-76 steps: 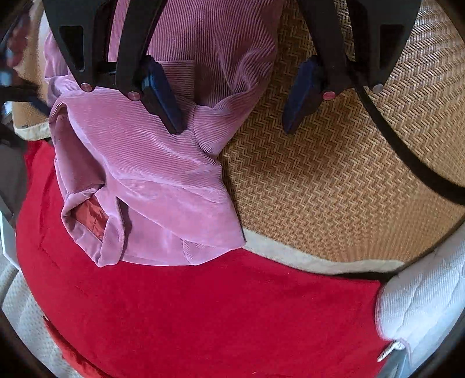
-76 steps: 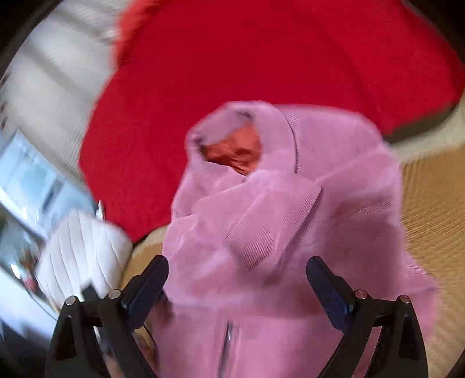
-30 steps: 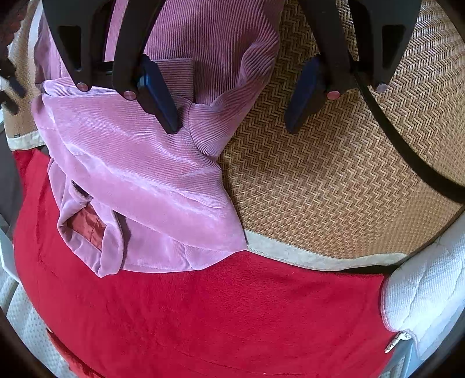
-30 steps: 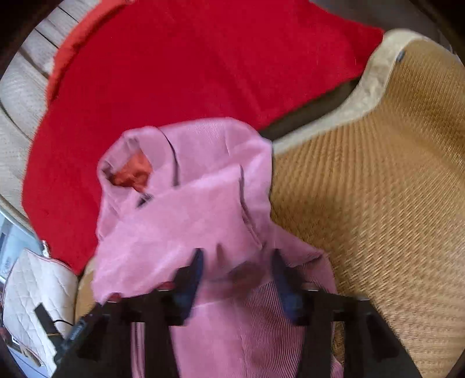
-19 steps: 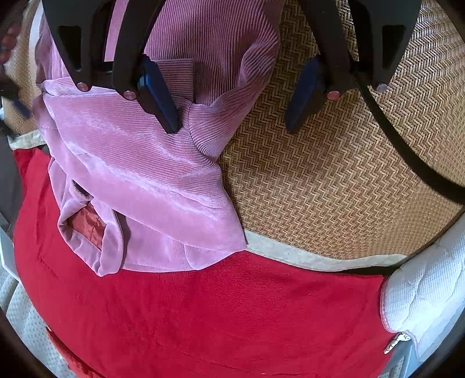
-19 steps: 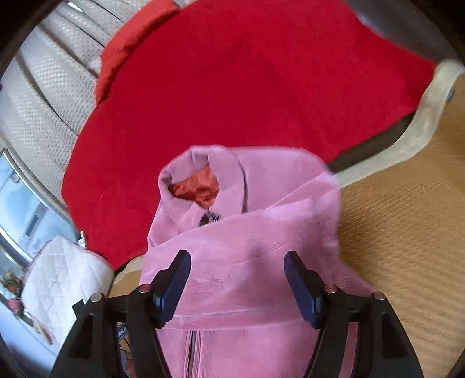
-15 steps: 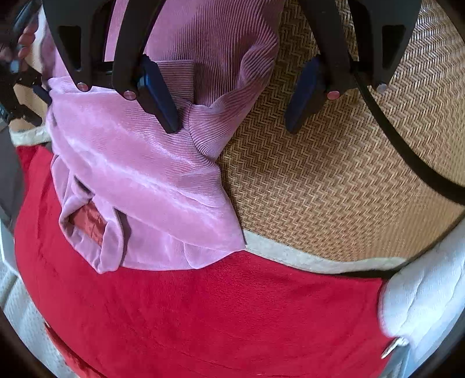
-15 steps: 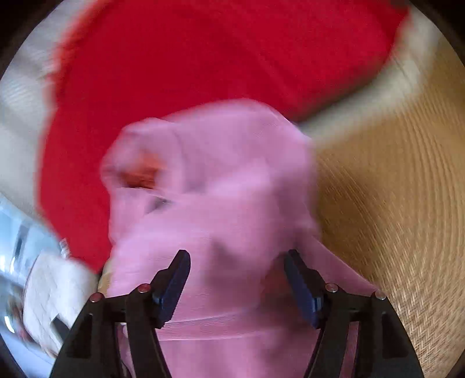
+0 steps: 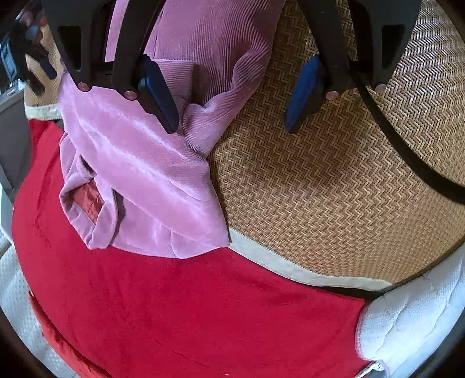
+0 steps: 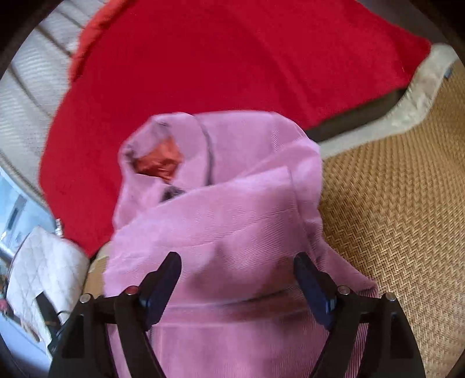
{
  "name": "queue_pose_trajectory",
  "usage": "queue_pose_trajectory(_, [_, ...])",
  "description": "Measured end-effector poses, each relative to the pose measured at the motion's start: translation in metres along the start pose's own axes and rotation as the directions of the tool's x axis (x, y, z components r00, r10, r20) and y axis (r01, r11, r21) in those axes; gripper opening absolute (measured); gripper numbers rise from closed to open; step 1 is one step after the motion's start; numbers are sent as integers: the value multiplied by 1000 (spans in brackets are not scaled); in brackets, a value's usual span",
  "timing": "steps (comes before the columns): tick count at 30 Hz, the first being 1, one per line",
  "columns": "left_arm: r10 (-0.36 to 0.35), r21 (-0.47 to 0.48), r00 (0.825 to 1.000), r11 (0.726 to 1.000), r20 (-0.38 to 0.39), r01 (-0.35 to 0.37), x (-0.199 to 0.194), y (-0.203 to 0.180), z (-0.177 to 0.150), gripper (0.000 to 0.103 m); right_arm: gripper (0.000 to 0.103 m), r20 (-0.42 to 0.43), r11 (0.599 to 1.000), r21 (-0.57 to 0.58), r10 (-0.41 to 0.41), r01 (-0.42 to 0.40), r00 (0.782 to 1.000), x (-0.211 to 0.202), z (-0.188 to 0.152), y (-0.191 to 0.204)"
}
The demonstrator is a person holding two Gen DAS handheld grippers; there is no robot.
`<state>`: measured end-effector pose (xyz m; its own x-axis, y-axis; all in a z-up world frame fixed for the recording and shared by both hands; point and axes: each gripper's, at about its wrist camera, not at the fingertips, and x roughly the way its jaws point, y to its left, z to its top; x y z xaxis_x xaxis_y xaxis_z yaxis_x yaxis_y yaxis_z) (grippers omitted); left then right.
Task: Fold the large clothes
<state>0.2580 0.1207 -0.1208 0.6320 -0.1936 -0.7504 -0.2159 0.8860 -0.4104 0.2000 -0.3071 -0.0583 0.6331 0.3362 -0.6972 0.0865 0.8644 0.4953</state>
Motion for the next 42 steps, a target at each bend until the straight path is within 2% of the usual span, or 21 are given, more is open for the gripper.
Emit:
queue_pose_trajectory(7, [8, 96, 1000, 995, 7, -9, -8, -10, -2, 75, 82, 58, 1000, -26, 9, -7, 998, -42, -51, -9])
queue_pose_trajectory(10, [71, 218, 996, 973, 56, -81, -15, -24, -13, 75, 82, 65, 999, -37, 6, -3, 998, -48, -73, -18])
queue_pose_trajectory(11, [104, 249, 993, 962, 62, -116, -12, -27, -15, 73, 82, 69, 999, -43, 3, 0, 998, -50, -79, -21])
queue_pose_trajectory(12, [127, 261, 990, 956, 56, -138, -8, -27, -17, 61, 82, 74, 999, -46, 4, -1, 997, -53, -84, -25])
queue_pose_trajectory(14, [174, 257, 984, 950, 26, -175, 2, -24, -18, 49, 82, 85, 999, -41, 13, -10, 996, -58, -91, -33])
queue_pose_trajectory(17, [196, 275, 980, 941, 35, -198, 2, -27, -18, 48, 82, 100, 999, -39, 32, -28, 994, -61, -97, -40])
queue_pose_trajectory(20, [184, 317, 982, 929, 51, -191, -2, -36, -22, 48, 82, 106, 998, -45, 49, -44, 993, -61, -101, -45])
queue_pose_trajectory(22, [210, 358, 976, 909, 51, -214, 2, -43, -25, 48, 82, 107, 997, -33, 70, -67, 992, -60, -102, -48])
queue_pose_trajectory(25, [235, 366, 971, 901, 35, -231, 11, -47, -20, 49, 82, 113, 994, -12, 110, -109, 988, -60, -103, -50])
queue_pose_trajectory(26, [245, 368, 969, 898, 40, -242, 12, -49, -17, 45, 82, 115, 993, -9, 121, -121, 986, -60, -103, -50])
queue_pose_trajectory(27, [242, 369, 969, 898, 41, -240, 12, -50, -14, 25, 82, 118, 991, -5, 131, -131, 984, -61, -102, -51])
queue_pose_trajectory(28, [240, 363, 970, 901, 35, -236, 11, -50, -14, 12, 82, 124, 990, -1, 142, -143, 982, -63, -102, -51])
queue_pose_trajectory(29, [236, 331, 972, 915, 22, -230, 10, -47, -13, 8, 82, 128, 989, 5, 148, -150, 981, -64, -102, -52])
queue_pose_trajectory(30, [218, 255, 976, 943, 17, -216, 6, -39, -12, 8, 82, 132, 988, 14, 153, -156, 979, -65, -101, -53])
queue_pose_trajectory(32, [196, 147, 981, 970, 6, -194, 1, -26, -15, 8, 82, 142, 984, 41, 166, -173, 976, -68, -100, -58])
queue_pose_trajectory(35, [155, 3, 988, 988, 0, -155, -8, -5, -23, 8, 82, 154, 980, 64, 176, -188, 972, -72, -98, -63])
queue_pose_trajectory(37, [129, -77, 991, 988, -24, -131, -13, 3, -24, 11, 82, 152, 978, 76, 183, -196, 971, -73, -97, -65])
queue_pose_trajectory(39, [122, -111, 992, 986, -39, -126, -18, 8, -23, 17, 82, 152, 973, 95, 194, -210, 969, -73, -96, -68])
queue_pose_trajectory(40, [146, -105, 989, 983, -36, -149, -24, 8, -23, 23, 82, 156, 971, 101, 199, -215, 968, -75, -96, -69])
queue_pose_trajectory(41, [161, -90, 987, 983, -28, -163, -29, 5, -23, 33, 82, 159, 970, 102, 202, -219, 966, -75, -96, -69])
queue_pose_trajectory(42, [167, -72, 986, 983, -17, -168, -35, 3, -24, 37, 82, 163, 969, 100, 207, -225, 965, -77, -96, -68])
